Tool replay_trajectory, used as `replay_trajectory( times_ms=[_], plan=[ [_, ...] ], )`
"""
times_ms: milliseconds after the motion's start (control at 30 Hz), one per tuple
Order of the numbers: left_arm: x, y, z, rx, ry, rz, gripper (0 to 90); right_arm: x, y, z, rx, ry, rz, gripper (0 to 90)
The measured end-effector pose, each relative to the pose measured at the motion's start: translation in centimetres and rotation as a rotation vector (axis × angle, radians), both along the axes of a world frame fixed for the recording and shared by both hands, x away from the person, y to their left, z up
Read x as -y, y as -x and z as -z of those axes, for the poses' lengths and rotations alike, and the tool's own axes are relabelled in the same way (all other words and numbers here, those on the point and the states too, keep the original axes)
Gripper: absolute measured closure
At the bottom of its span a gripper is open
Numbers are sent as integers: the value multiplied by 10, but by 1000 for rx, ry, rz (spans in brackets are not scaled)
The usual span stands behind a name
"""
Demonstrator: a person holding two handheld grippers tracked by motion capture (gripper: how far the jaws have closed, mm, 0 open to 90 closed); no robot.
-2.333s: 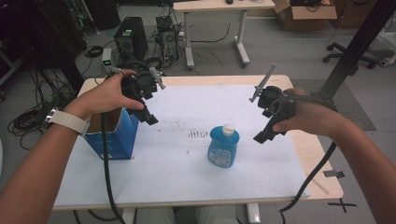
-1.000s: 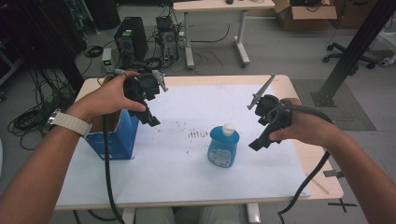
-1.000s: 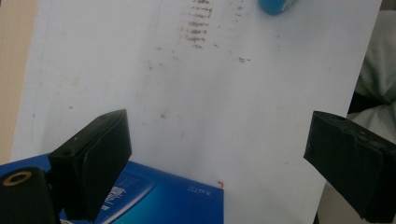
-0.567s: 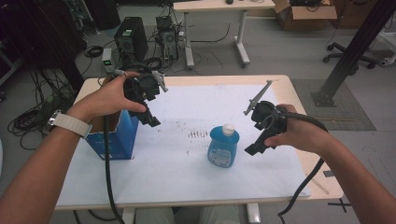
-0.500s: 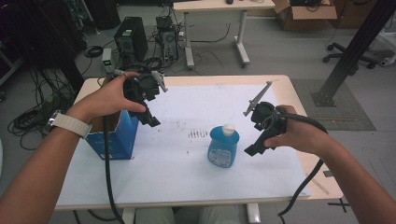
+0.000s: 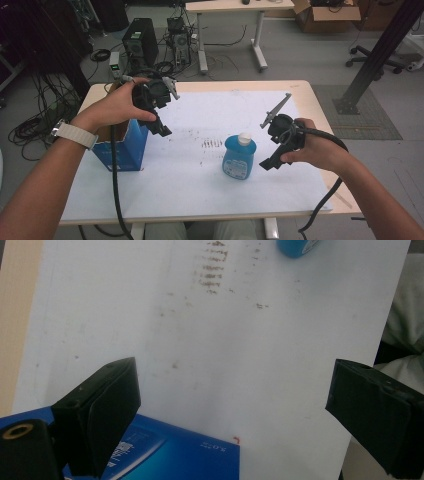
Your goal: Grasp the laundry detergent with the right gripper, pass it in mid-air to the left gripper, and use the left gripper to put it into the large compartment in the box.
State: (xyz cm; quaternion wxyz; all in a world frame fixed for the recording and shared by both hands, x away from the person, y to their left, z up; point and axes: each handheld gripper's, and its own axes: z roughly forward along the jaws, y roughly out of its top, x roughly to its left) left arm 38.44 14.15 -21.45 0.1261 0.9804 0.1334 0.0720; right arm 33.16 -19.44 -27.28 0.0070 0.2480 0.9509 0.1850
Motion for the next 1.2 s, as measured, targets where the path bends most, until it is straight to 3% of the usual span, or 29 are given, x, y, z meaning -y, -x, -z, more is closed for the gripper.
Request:
replay_trajectory(
  times_ms=[733,1200],
  plan=[
    [1,0,1,4,-4,1,74,2,3,25,24,-92,27,44],
    [2,-1,2,5,-4,2,74,3,4,39,47,-119,42,43]
  ],
)
